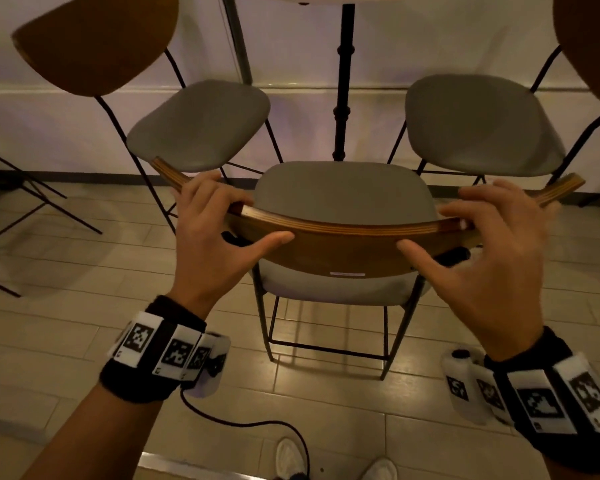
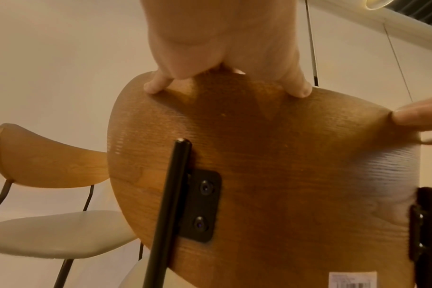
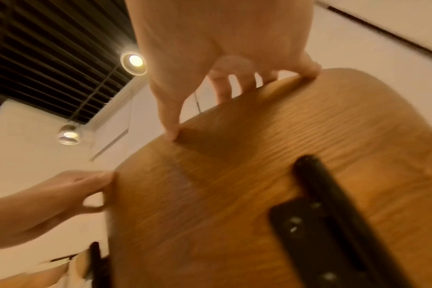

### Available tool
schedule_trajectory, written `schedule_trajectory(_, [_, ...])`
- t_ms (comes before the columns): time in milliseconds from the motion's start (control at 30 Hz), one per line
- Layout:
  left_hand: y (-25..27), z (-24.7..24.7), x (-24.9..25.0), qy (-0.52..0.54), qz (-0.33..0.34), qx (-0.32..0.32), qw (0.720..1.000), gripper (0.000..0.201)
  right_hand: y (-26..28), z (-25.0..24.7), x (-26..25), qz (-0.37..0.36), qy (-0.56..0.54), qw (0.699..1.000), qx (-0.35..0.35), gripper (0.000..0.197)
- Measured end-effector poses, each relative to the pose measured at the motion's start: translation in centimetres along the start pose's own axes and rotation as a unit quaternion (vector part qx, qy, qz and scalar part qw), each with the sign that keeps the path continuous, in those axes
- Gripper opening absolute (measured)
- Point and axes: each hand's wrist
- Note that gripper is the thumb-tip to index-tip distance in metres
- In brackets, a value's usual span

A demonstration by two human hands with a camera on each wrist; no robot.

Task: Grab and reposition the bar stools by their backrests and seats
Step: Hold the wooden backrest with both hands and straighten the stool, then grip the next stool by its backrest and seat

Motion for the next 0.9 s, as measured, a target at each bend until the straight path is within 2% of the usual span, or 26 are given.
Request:
schedule_trajectory(67, [0.7,-0.4,-1.0,0.008,0.011,0.044,0.999,0.057,0.8,0.6,-3.0,-0.085,-0.060,0.992,0.065,0.029])
schedule_trajectory(100, [1.2,-0.8,-1.8,0.009,-0.003,0.079,0.997,0.053,1.5,1.4,-4.9,-0.146,-0.116,0.980,0.064,0.018])
schedule_trajectory(133, [1.8,-1.5,-3.0,0.008,-0.018,0.111,0.994,0.050,1.9,2.6,-7.2,-0.190,-0.182,0.964,0.034,0.011])
schedule_trajectory(167, [2.4,-2.2,-4.5,0.001,-0.053,0.112,0.992,0.047,2.4,4.2,-9.2,-0.219,-0.239,0.946,-0.013,0.013])
schedule_trajectory(200, [3.0,-2.8,-6.4,-0.003,-0.093,0.100,0.991,0.044,2.2,6.1,-11.0,-0.230,-0.274,0.931,-0.069,0.018])
schedule_trajectory(233, [3.6,-3.9,-9.2,-0.008,-0.153,0.058,0.986,0.042,1.8,9.0,-13.3,-0.230,-0.304,0.915,-0.131,0.019])
schedule_trajectory(267, [5.2,-7.1,-16.3,-0.030,-0.225,0.036,0.973,0.039,1.0,15.8,-18.6,-0.241,-0.335,0.889,-0.199,0.017])
schedule_trajectory(300, [5.1,-6.8,-17.6,-0.028,-0.256,-0.004,0.966,0.038,0.5,17.0,-19.2,-0.233,-0.329,0.887,-0.225,0.014])
schedule_trajectory(333, [5.4,-8.2,-22.3,-0.035,-0.257,-0.030,0.965,0.037,-0.5,21.3,-22.6,-0.230,-0.318,0.884,-0.255,0.013])
schedule_trajectory(400, [5.2,-7.0,-22.8,-0.023,-0.247,-0.067,0.966,0.036,-1.0,23.5,-22.1,-0.226,-0.314,0.871,-0.304,0.013])
schedule_trajectory(466, [4.9,-6.7,-23.6,-0.007,-0.249,-0.088,0.965,0.031,-1.3,26.1,-22.4,-0.189,-0.308,0.872,-0.330,0.016])
schedule_trajectory(533, [4.3,-9.2,-28.5,0.001,-0.278,-0.116,0.954,0.030,-2.5,31.4,-26.0,-0.123,-0.310,0.876,-0.348,0.019])
schedule_trajectory(633, [1.5,-13.2,-36.1,0.014,-0.306,-0.158,0.939,0.029,-5.6,38.0,-30.0,0.013,-0.302,0.882,-0.360,0.009])
schedule_trajectory(733, [-2.5,-15.8,-42.0,0.033,-0.327,-0.137,0.934,0.027,-8.7,43.9,-30.2,0.171,-0.282,0.877,-0.349,0.008])
schedule_trajectory(800, [-5.5,-16.7,-45.3,0.042,-0.338,-0.107,0.934,0.028,-10.9,47.4,-29.5,0.267,-0.282,0.854,-0.345,0.013])
schedule_trajectory(833, [-7.2,-16.9,-46.8,0.040,-0.336,-0.091,0.937,0.029,-12.0,49.1,-29.0,0.320,-0.299,0.830,-0.346,0.018])
schedule_trajectory(900, [-10.6,-17.0,-49.2,0.024,-0.324,-0.056,0.944,0.034,-13.7,51.7,-27.9,0.440,-0.338,0.756,-0.346,0.028])
Point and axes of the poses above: each hand's wrist, its own y-axis away from the middle knuckle, its own z-axis out of the palm, x = y × z, and after that the axes turned 3 degrees about y, right-handed
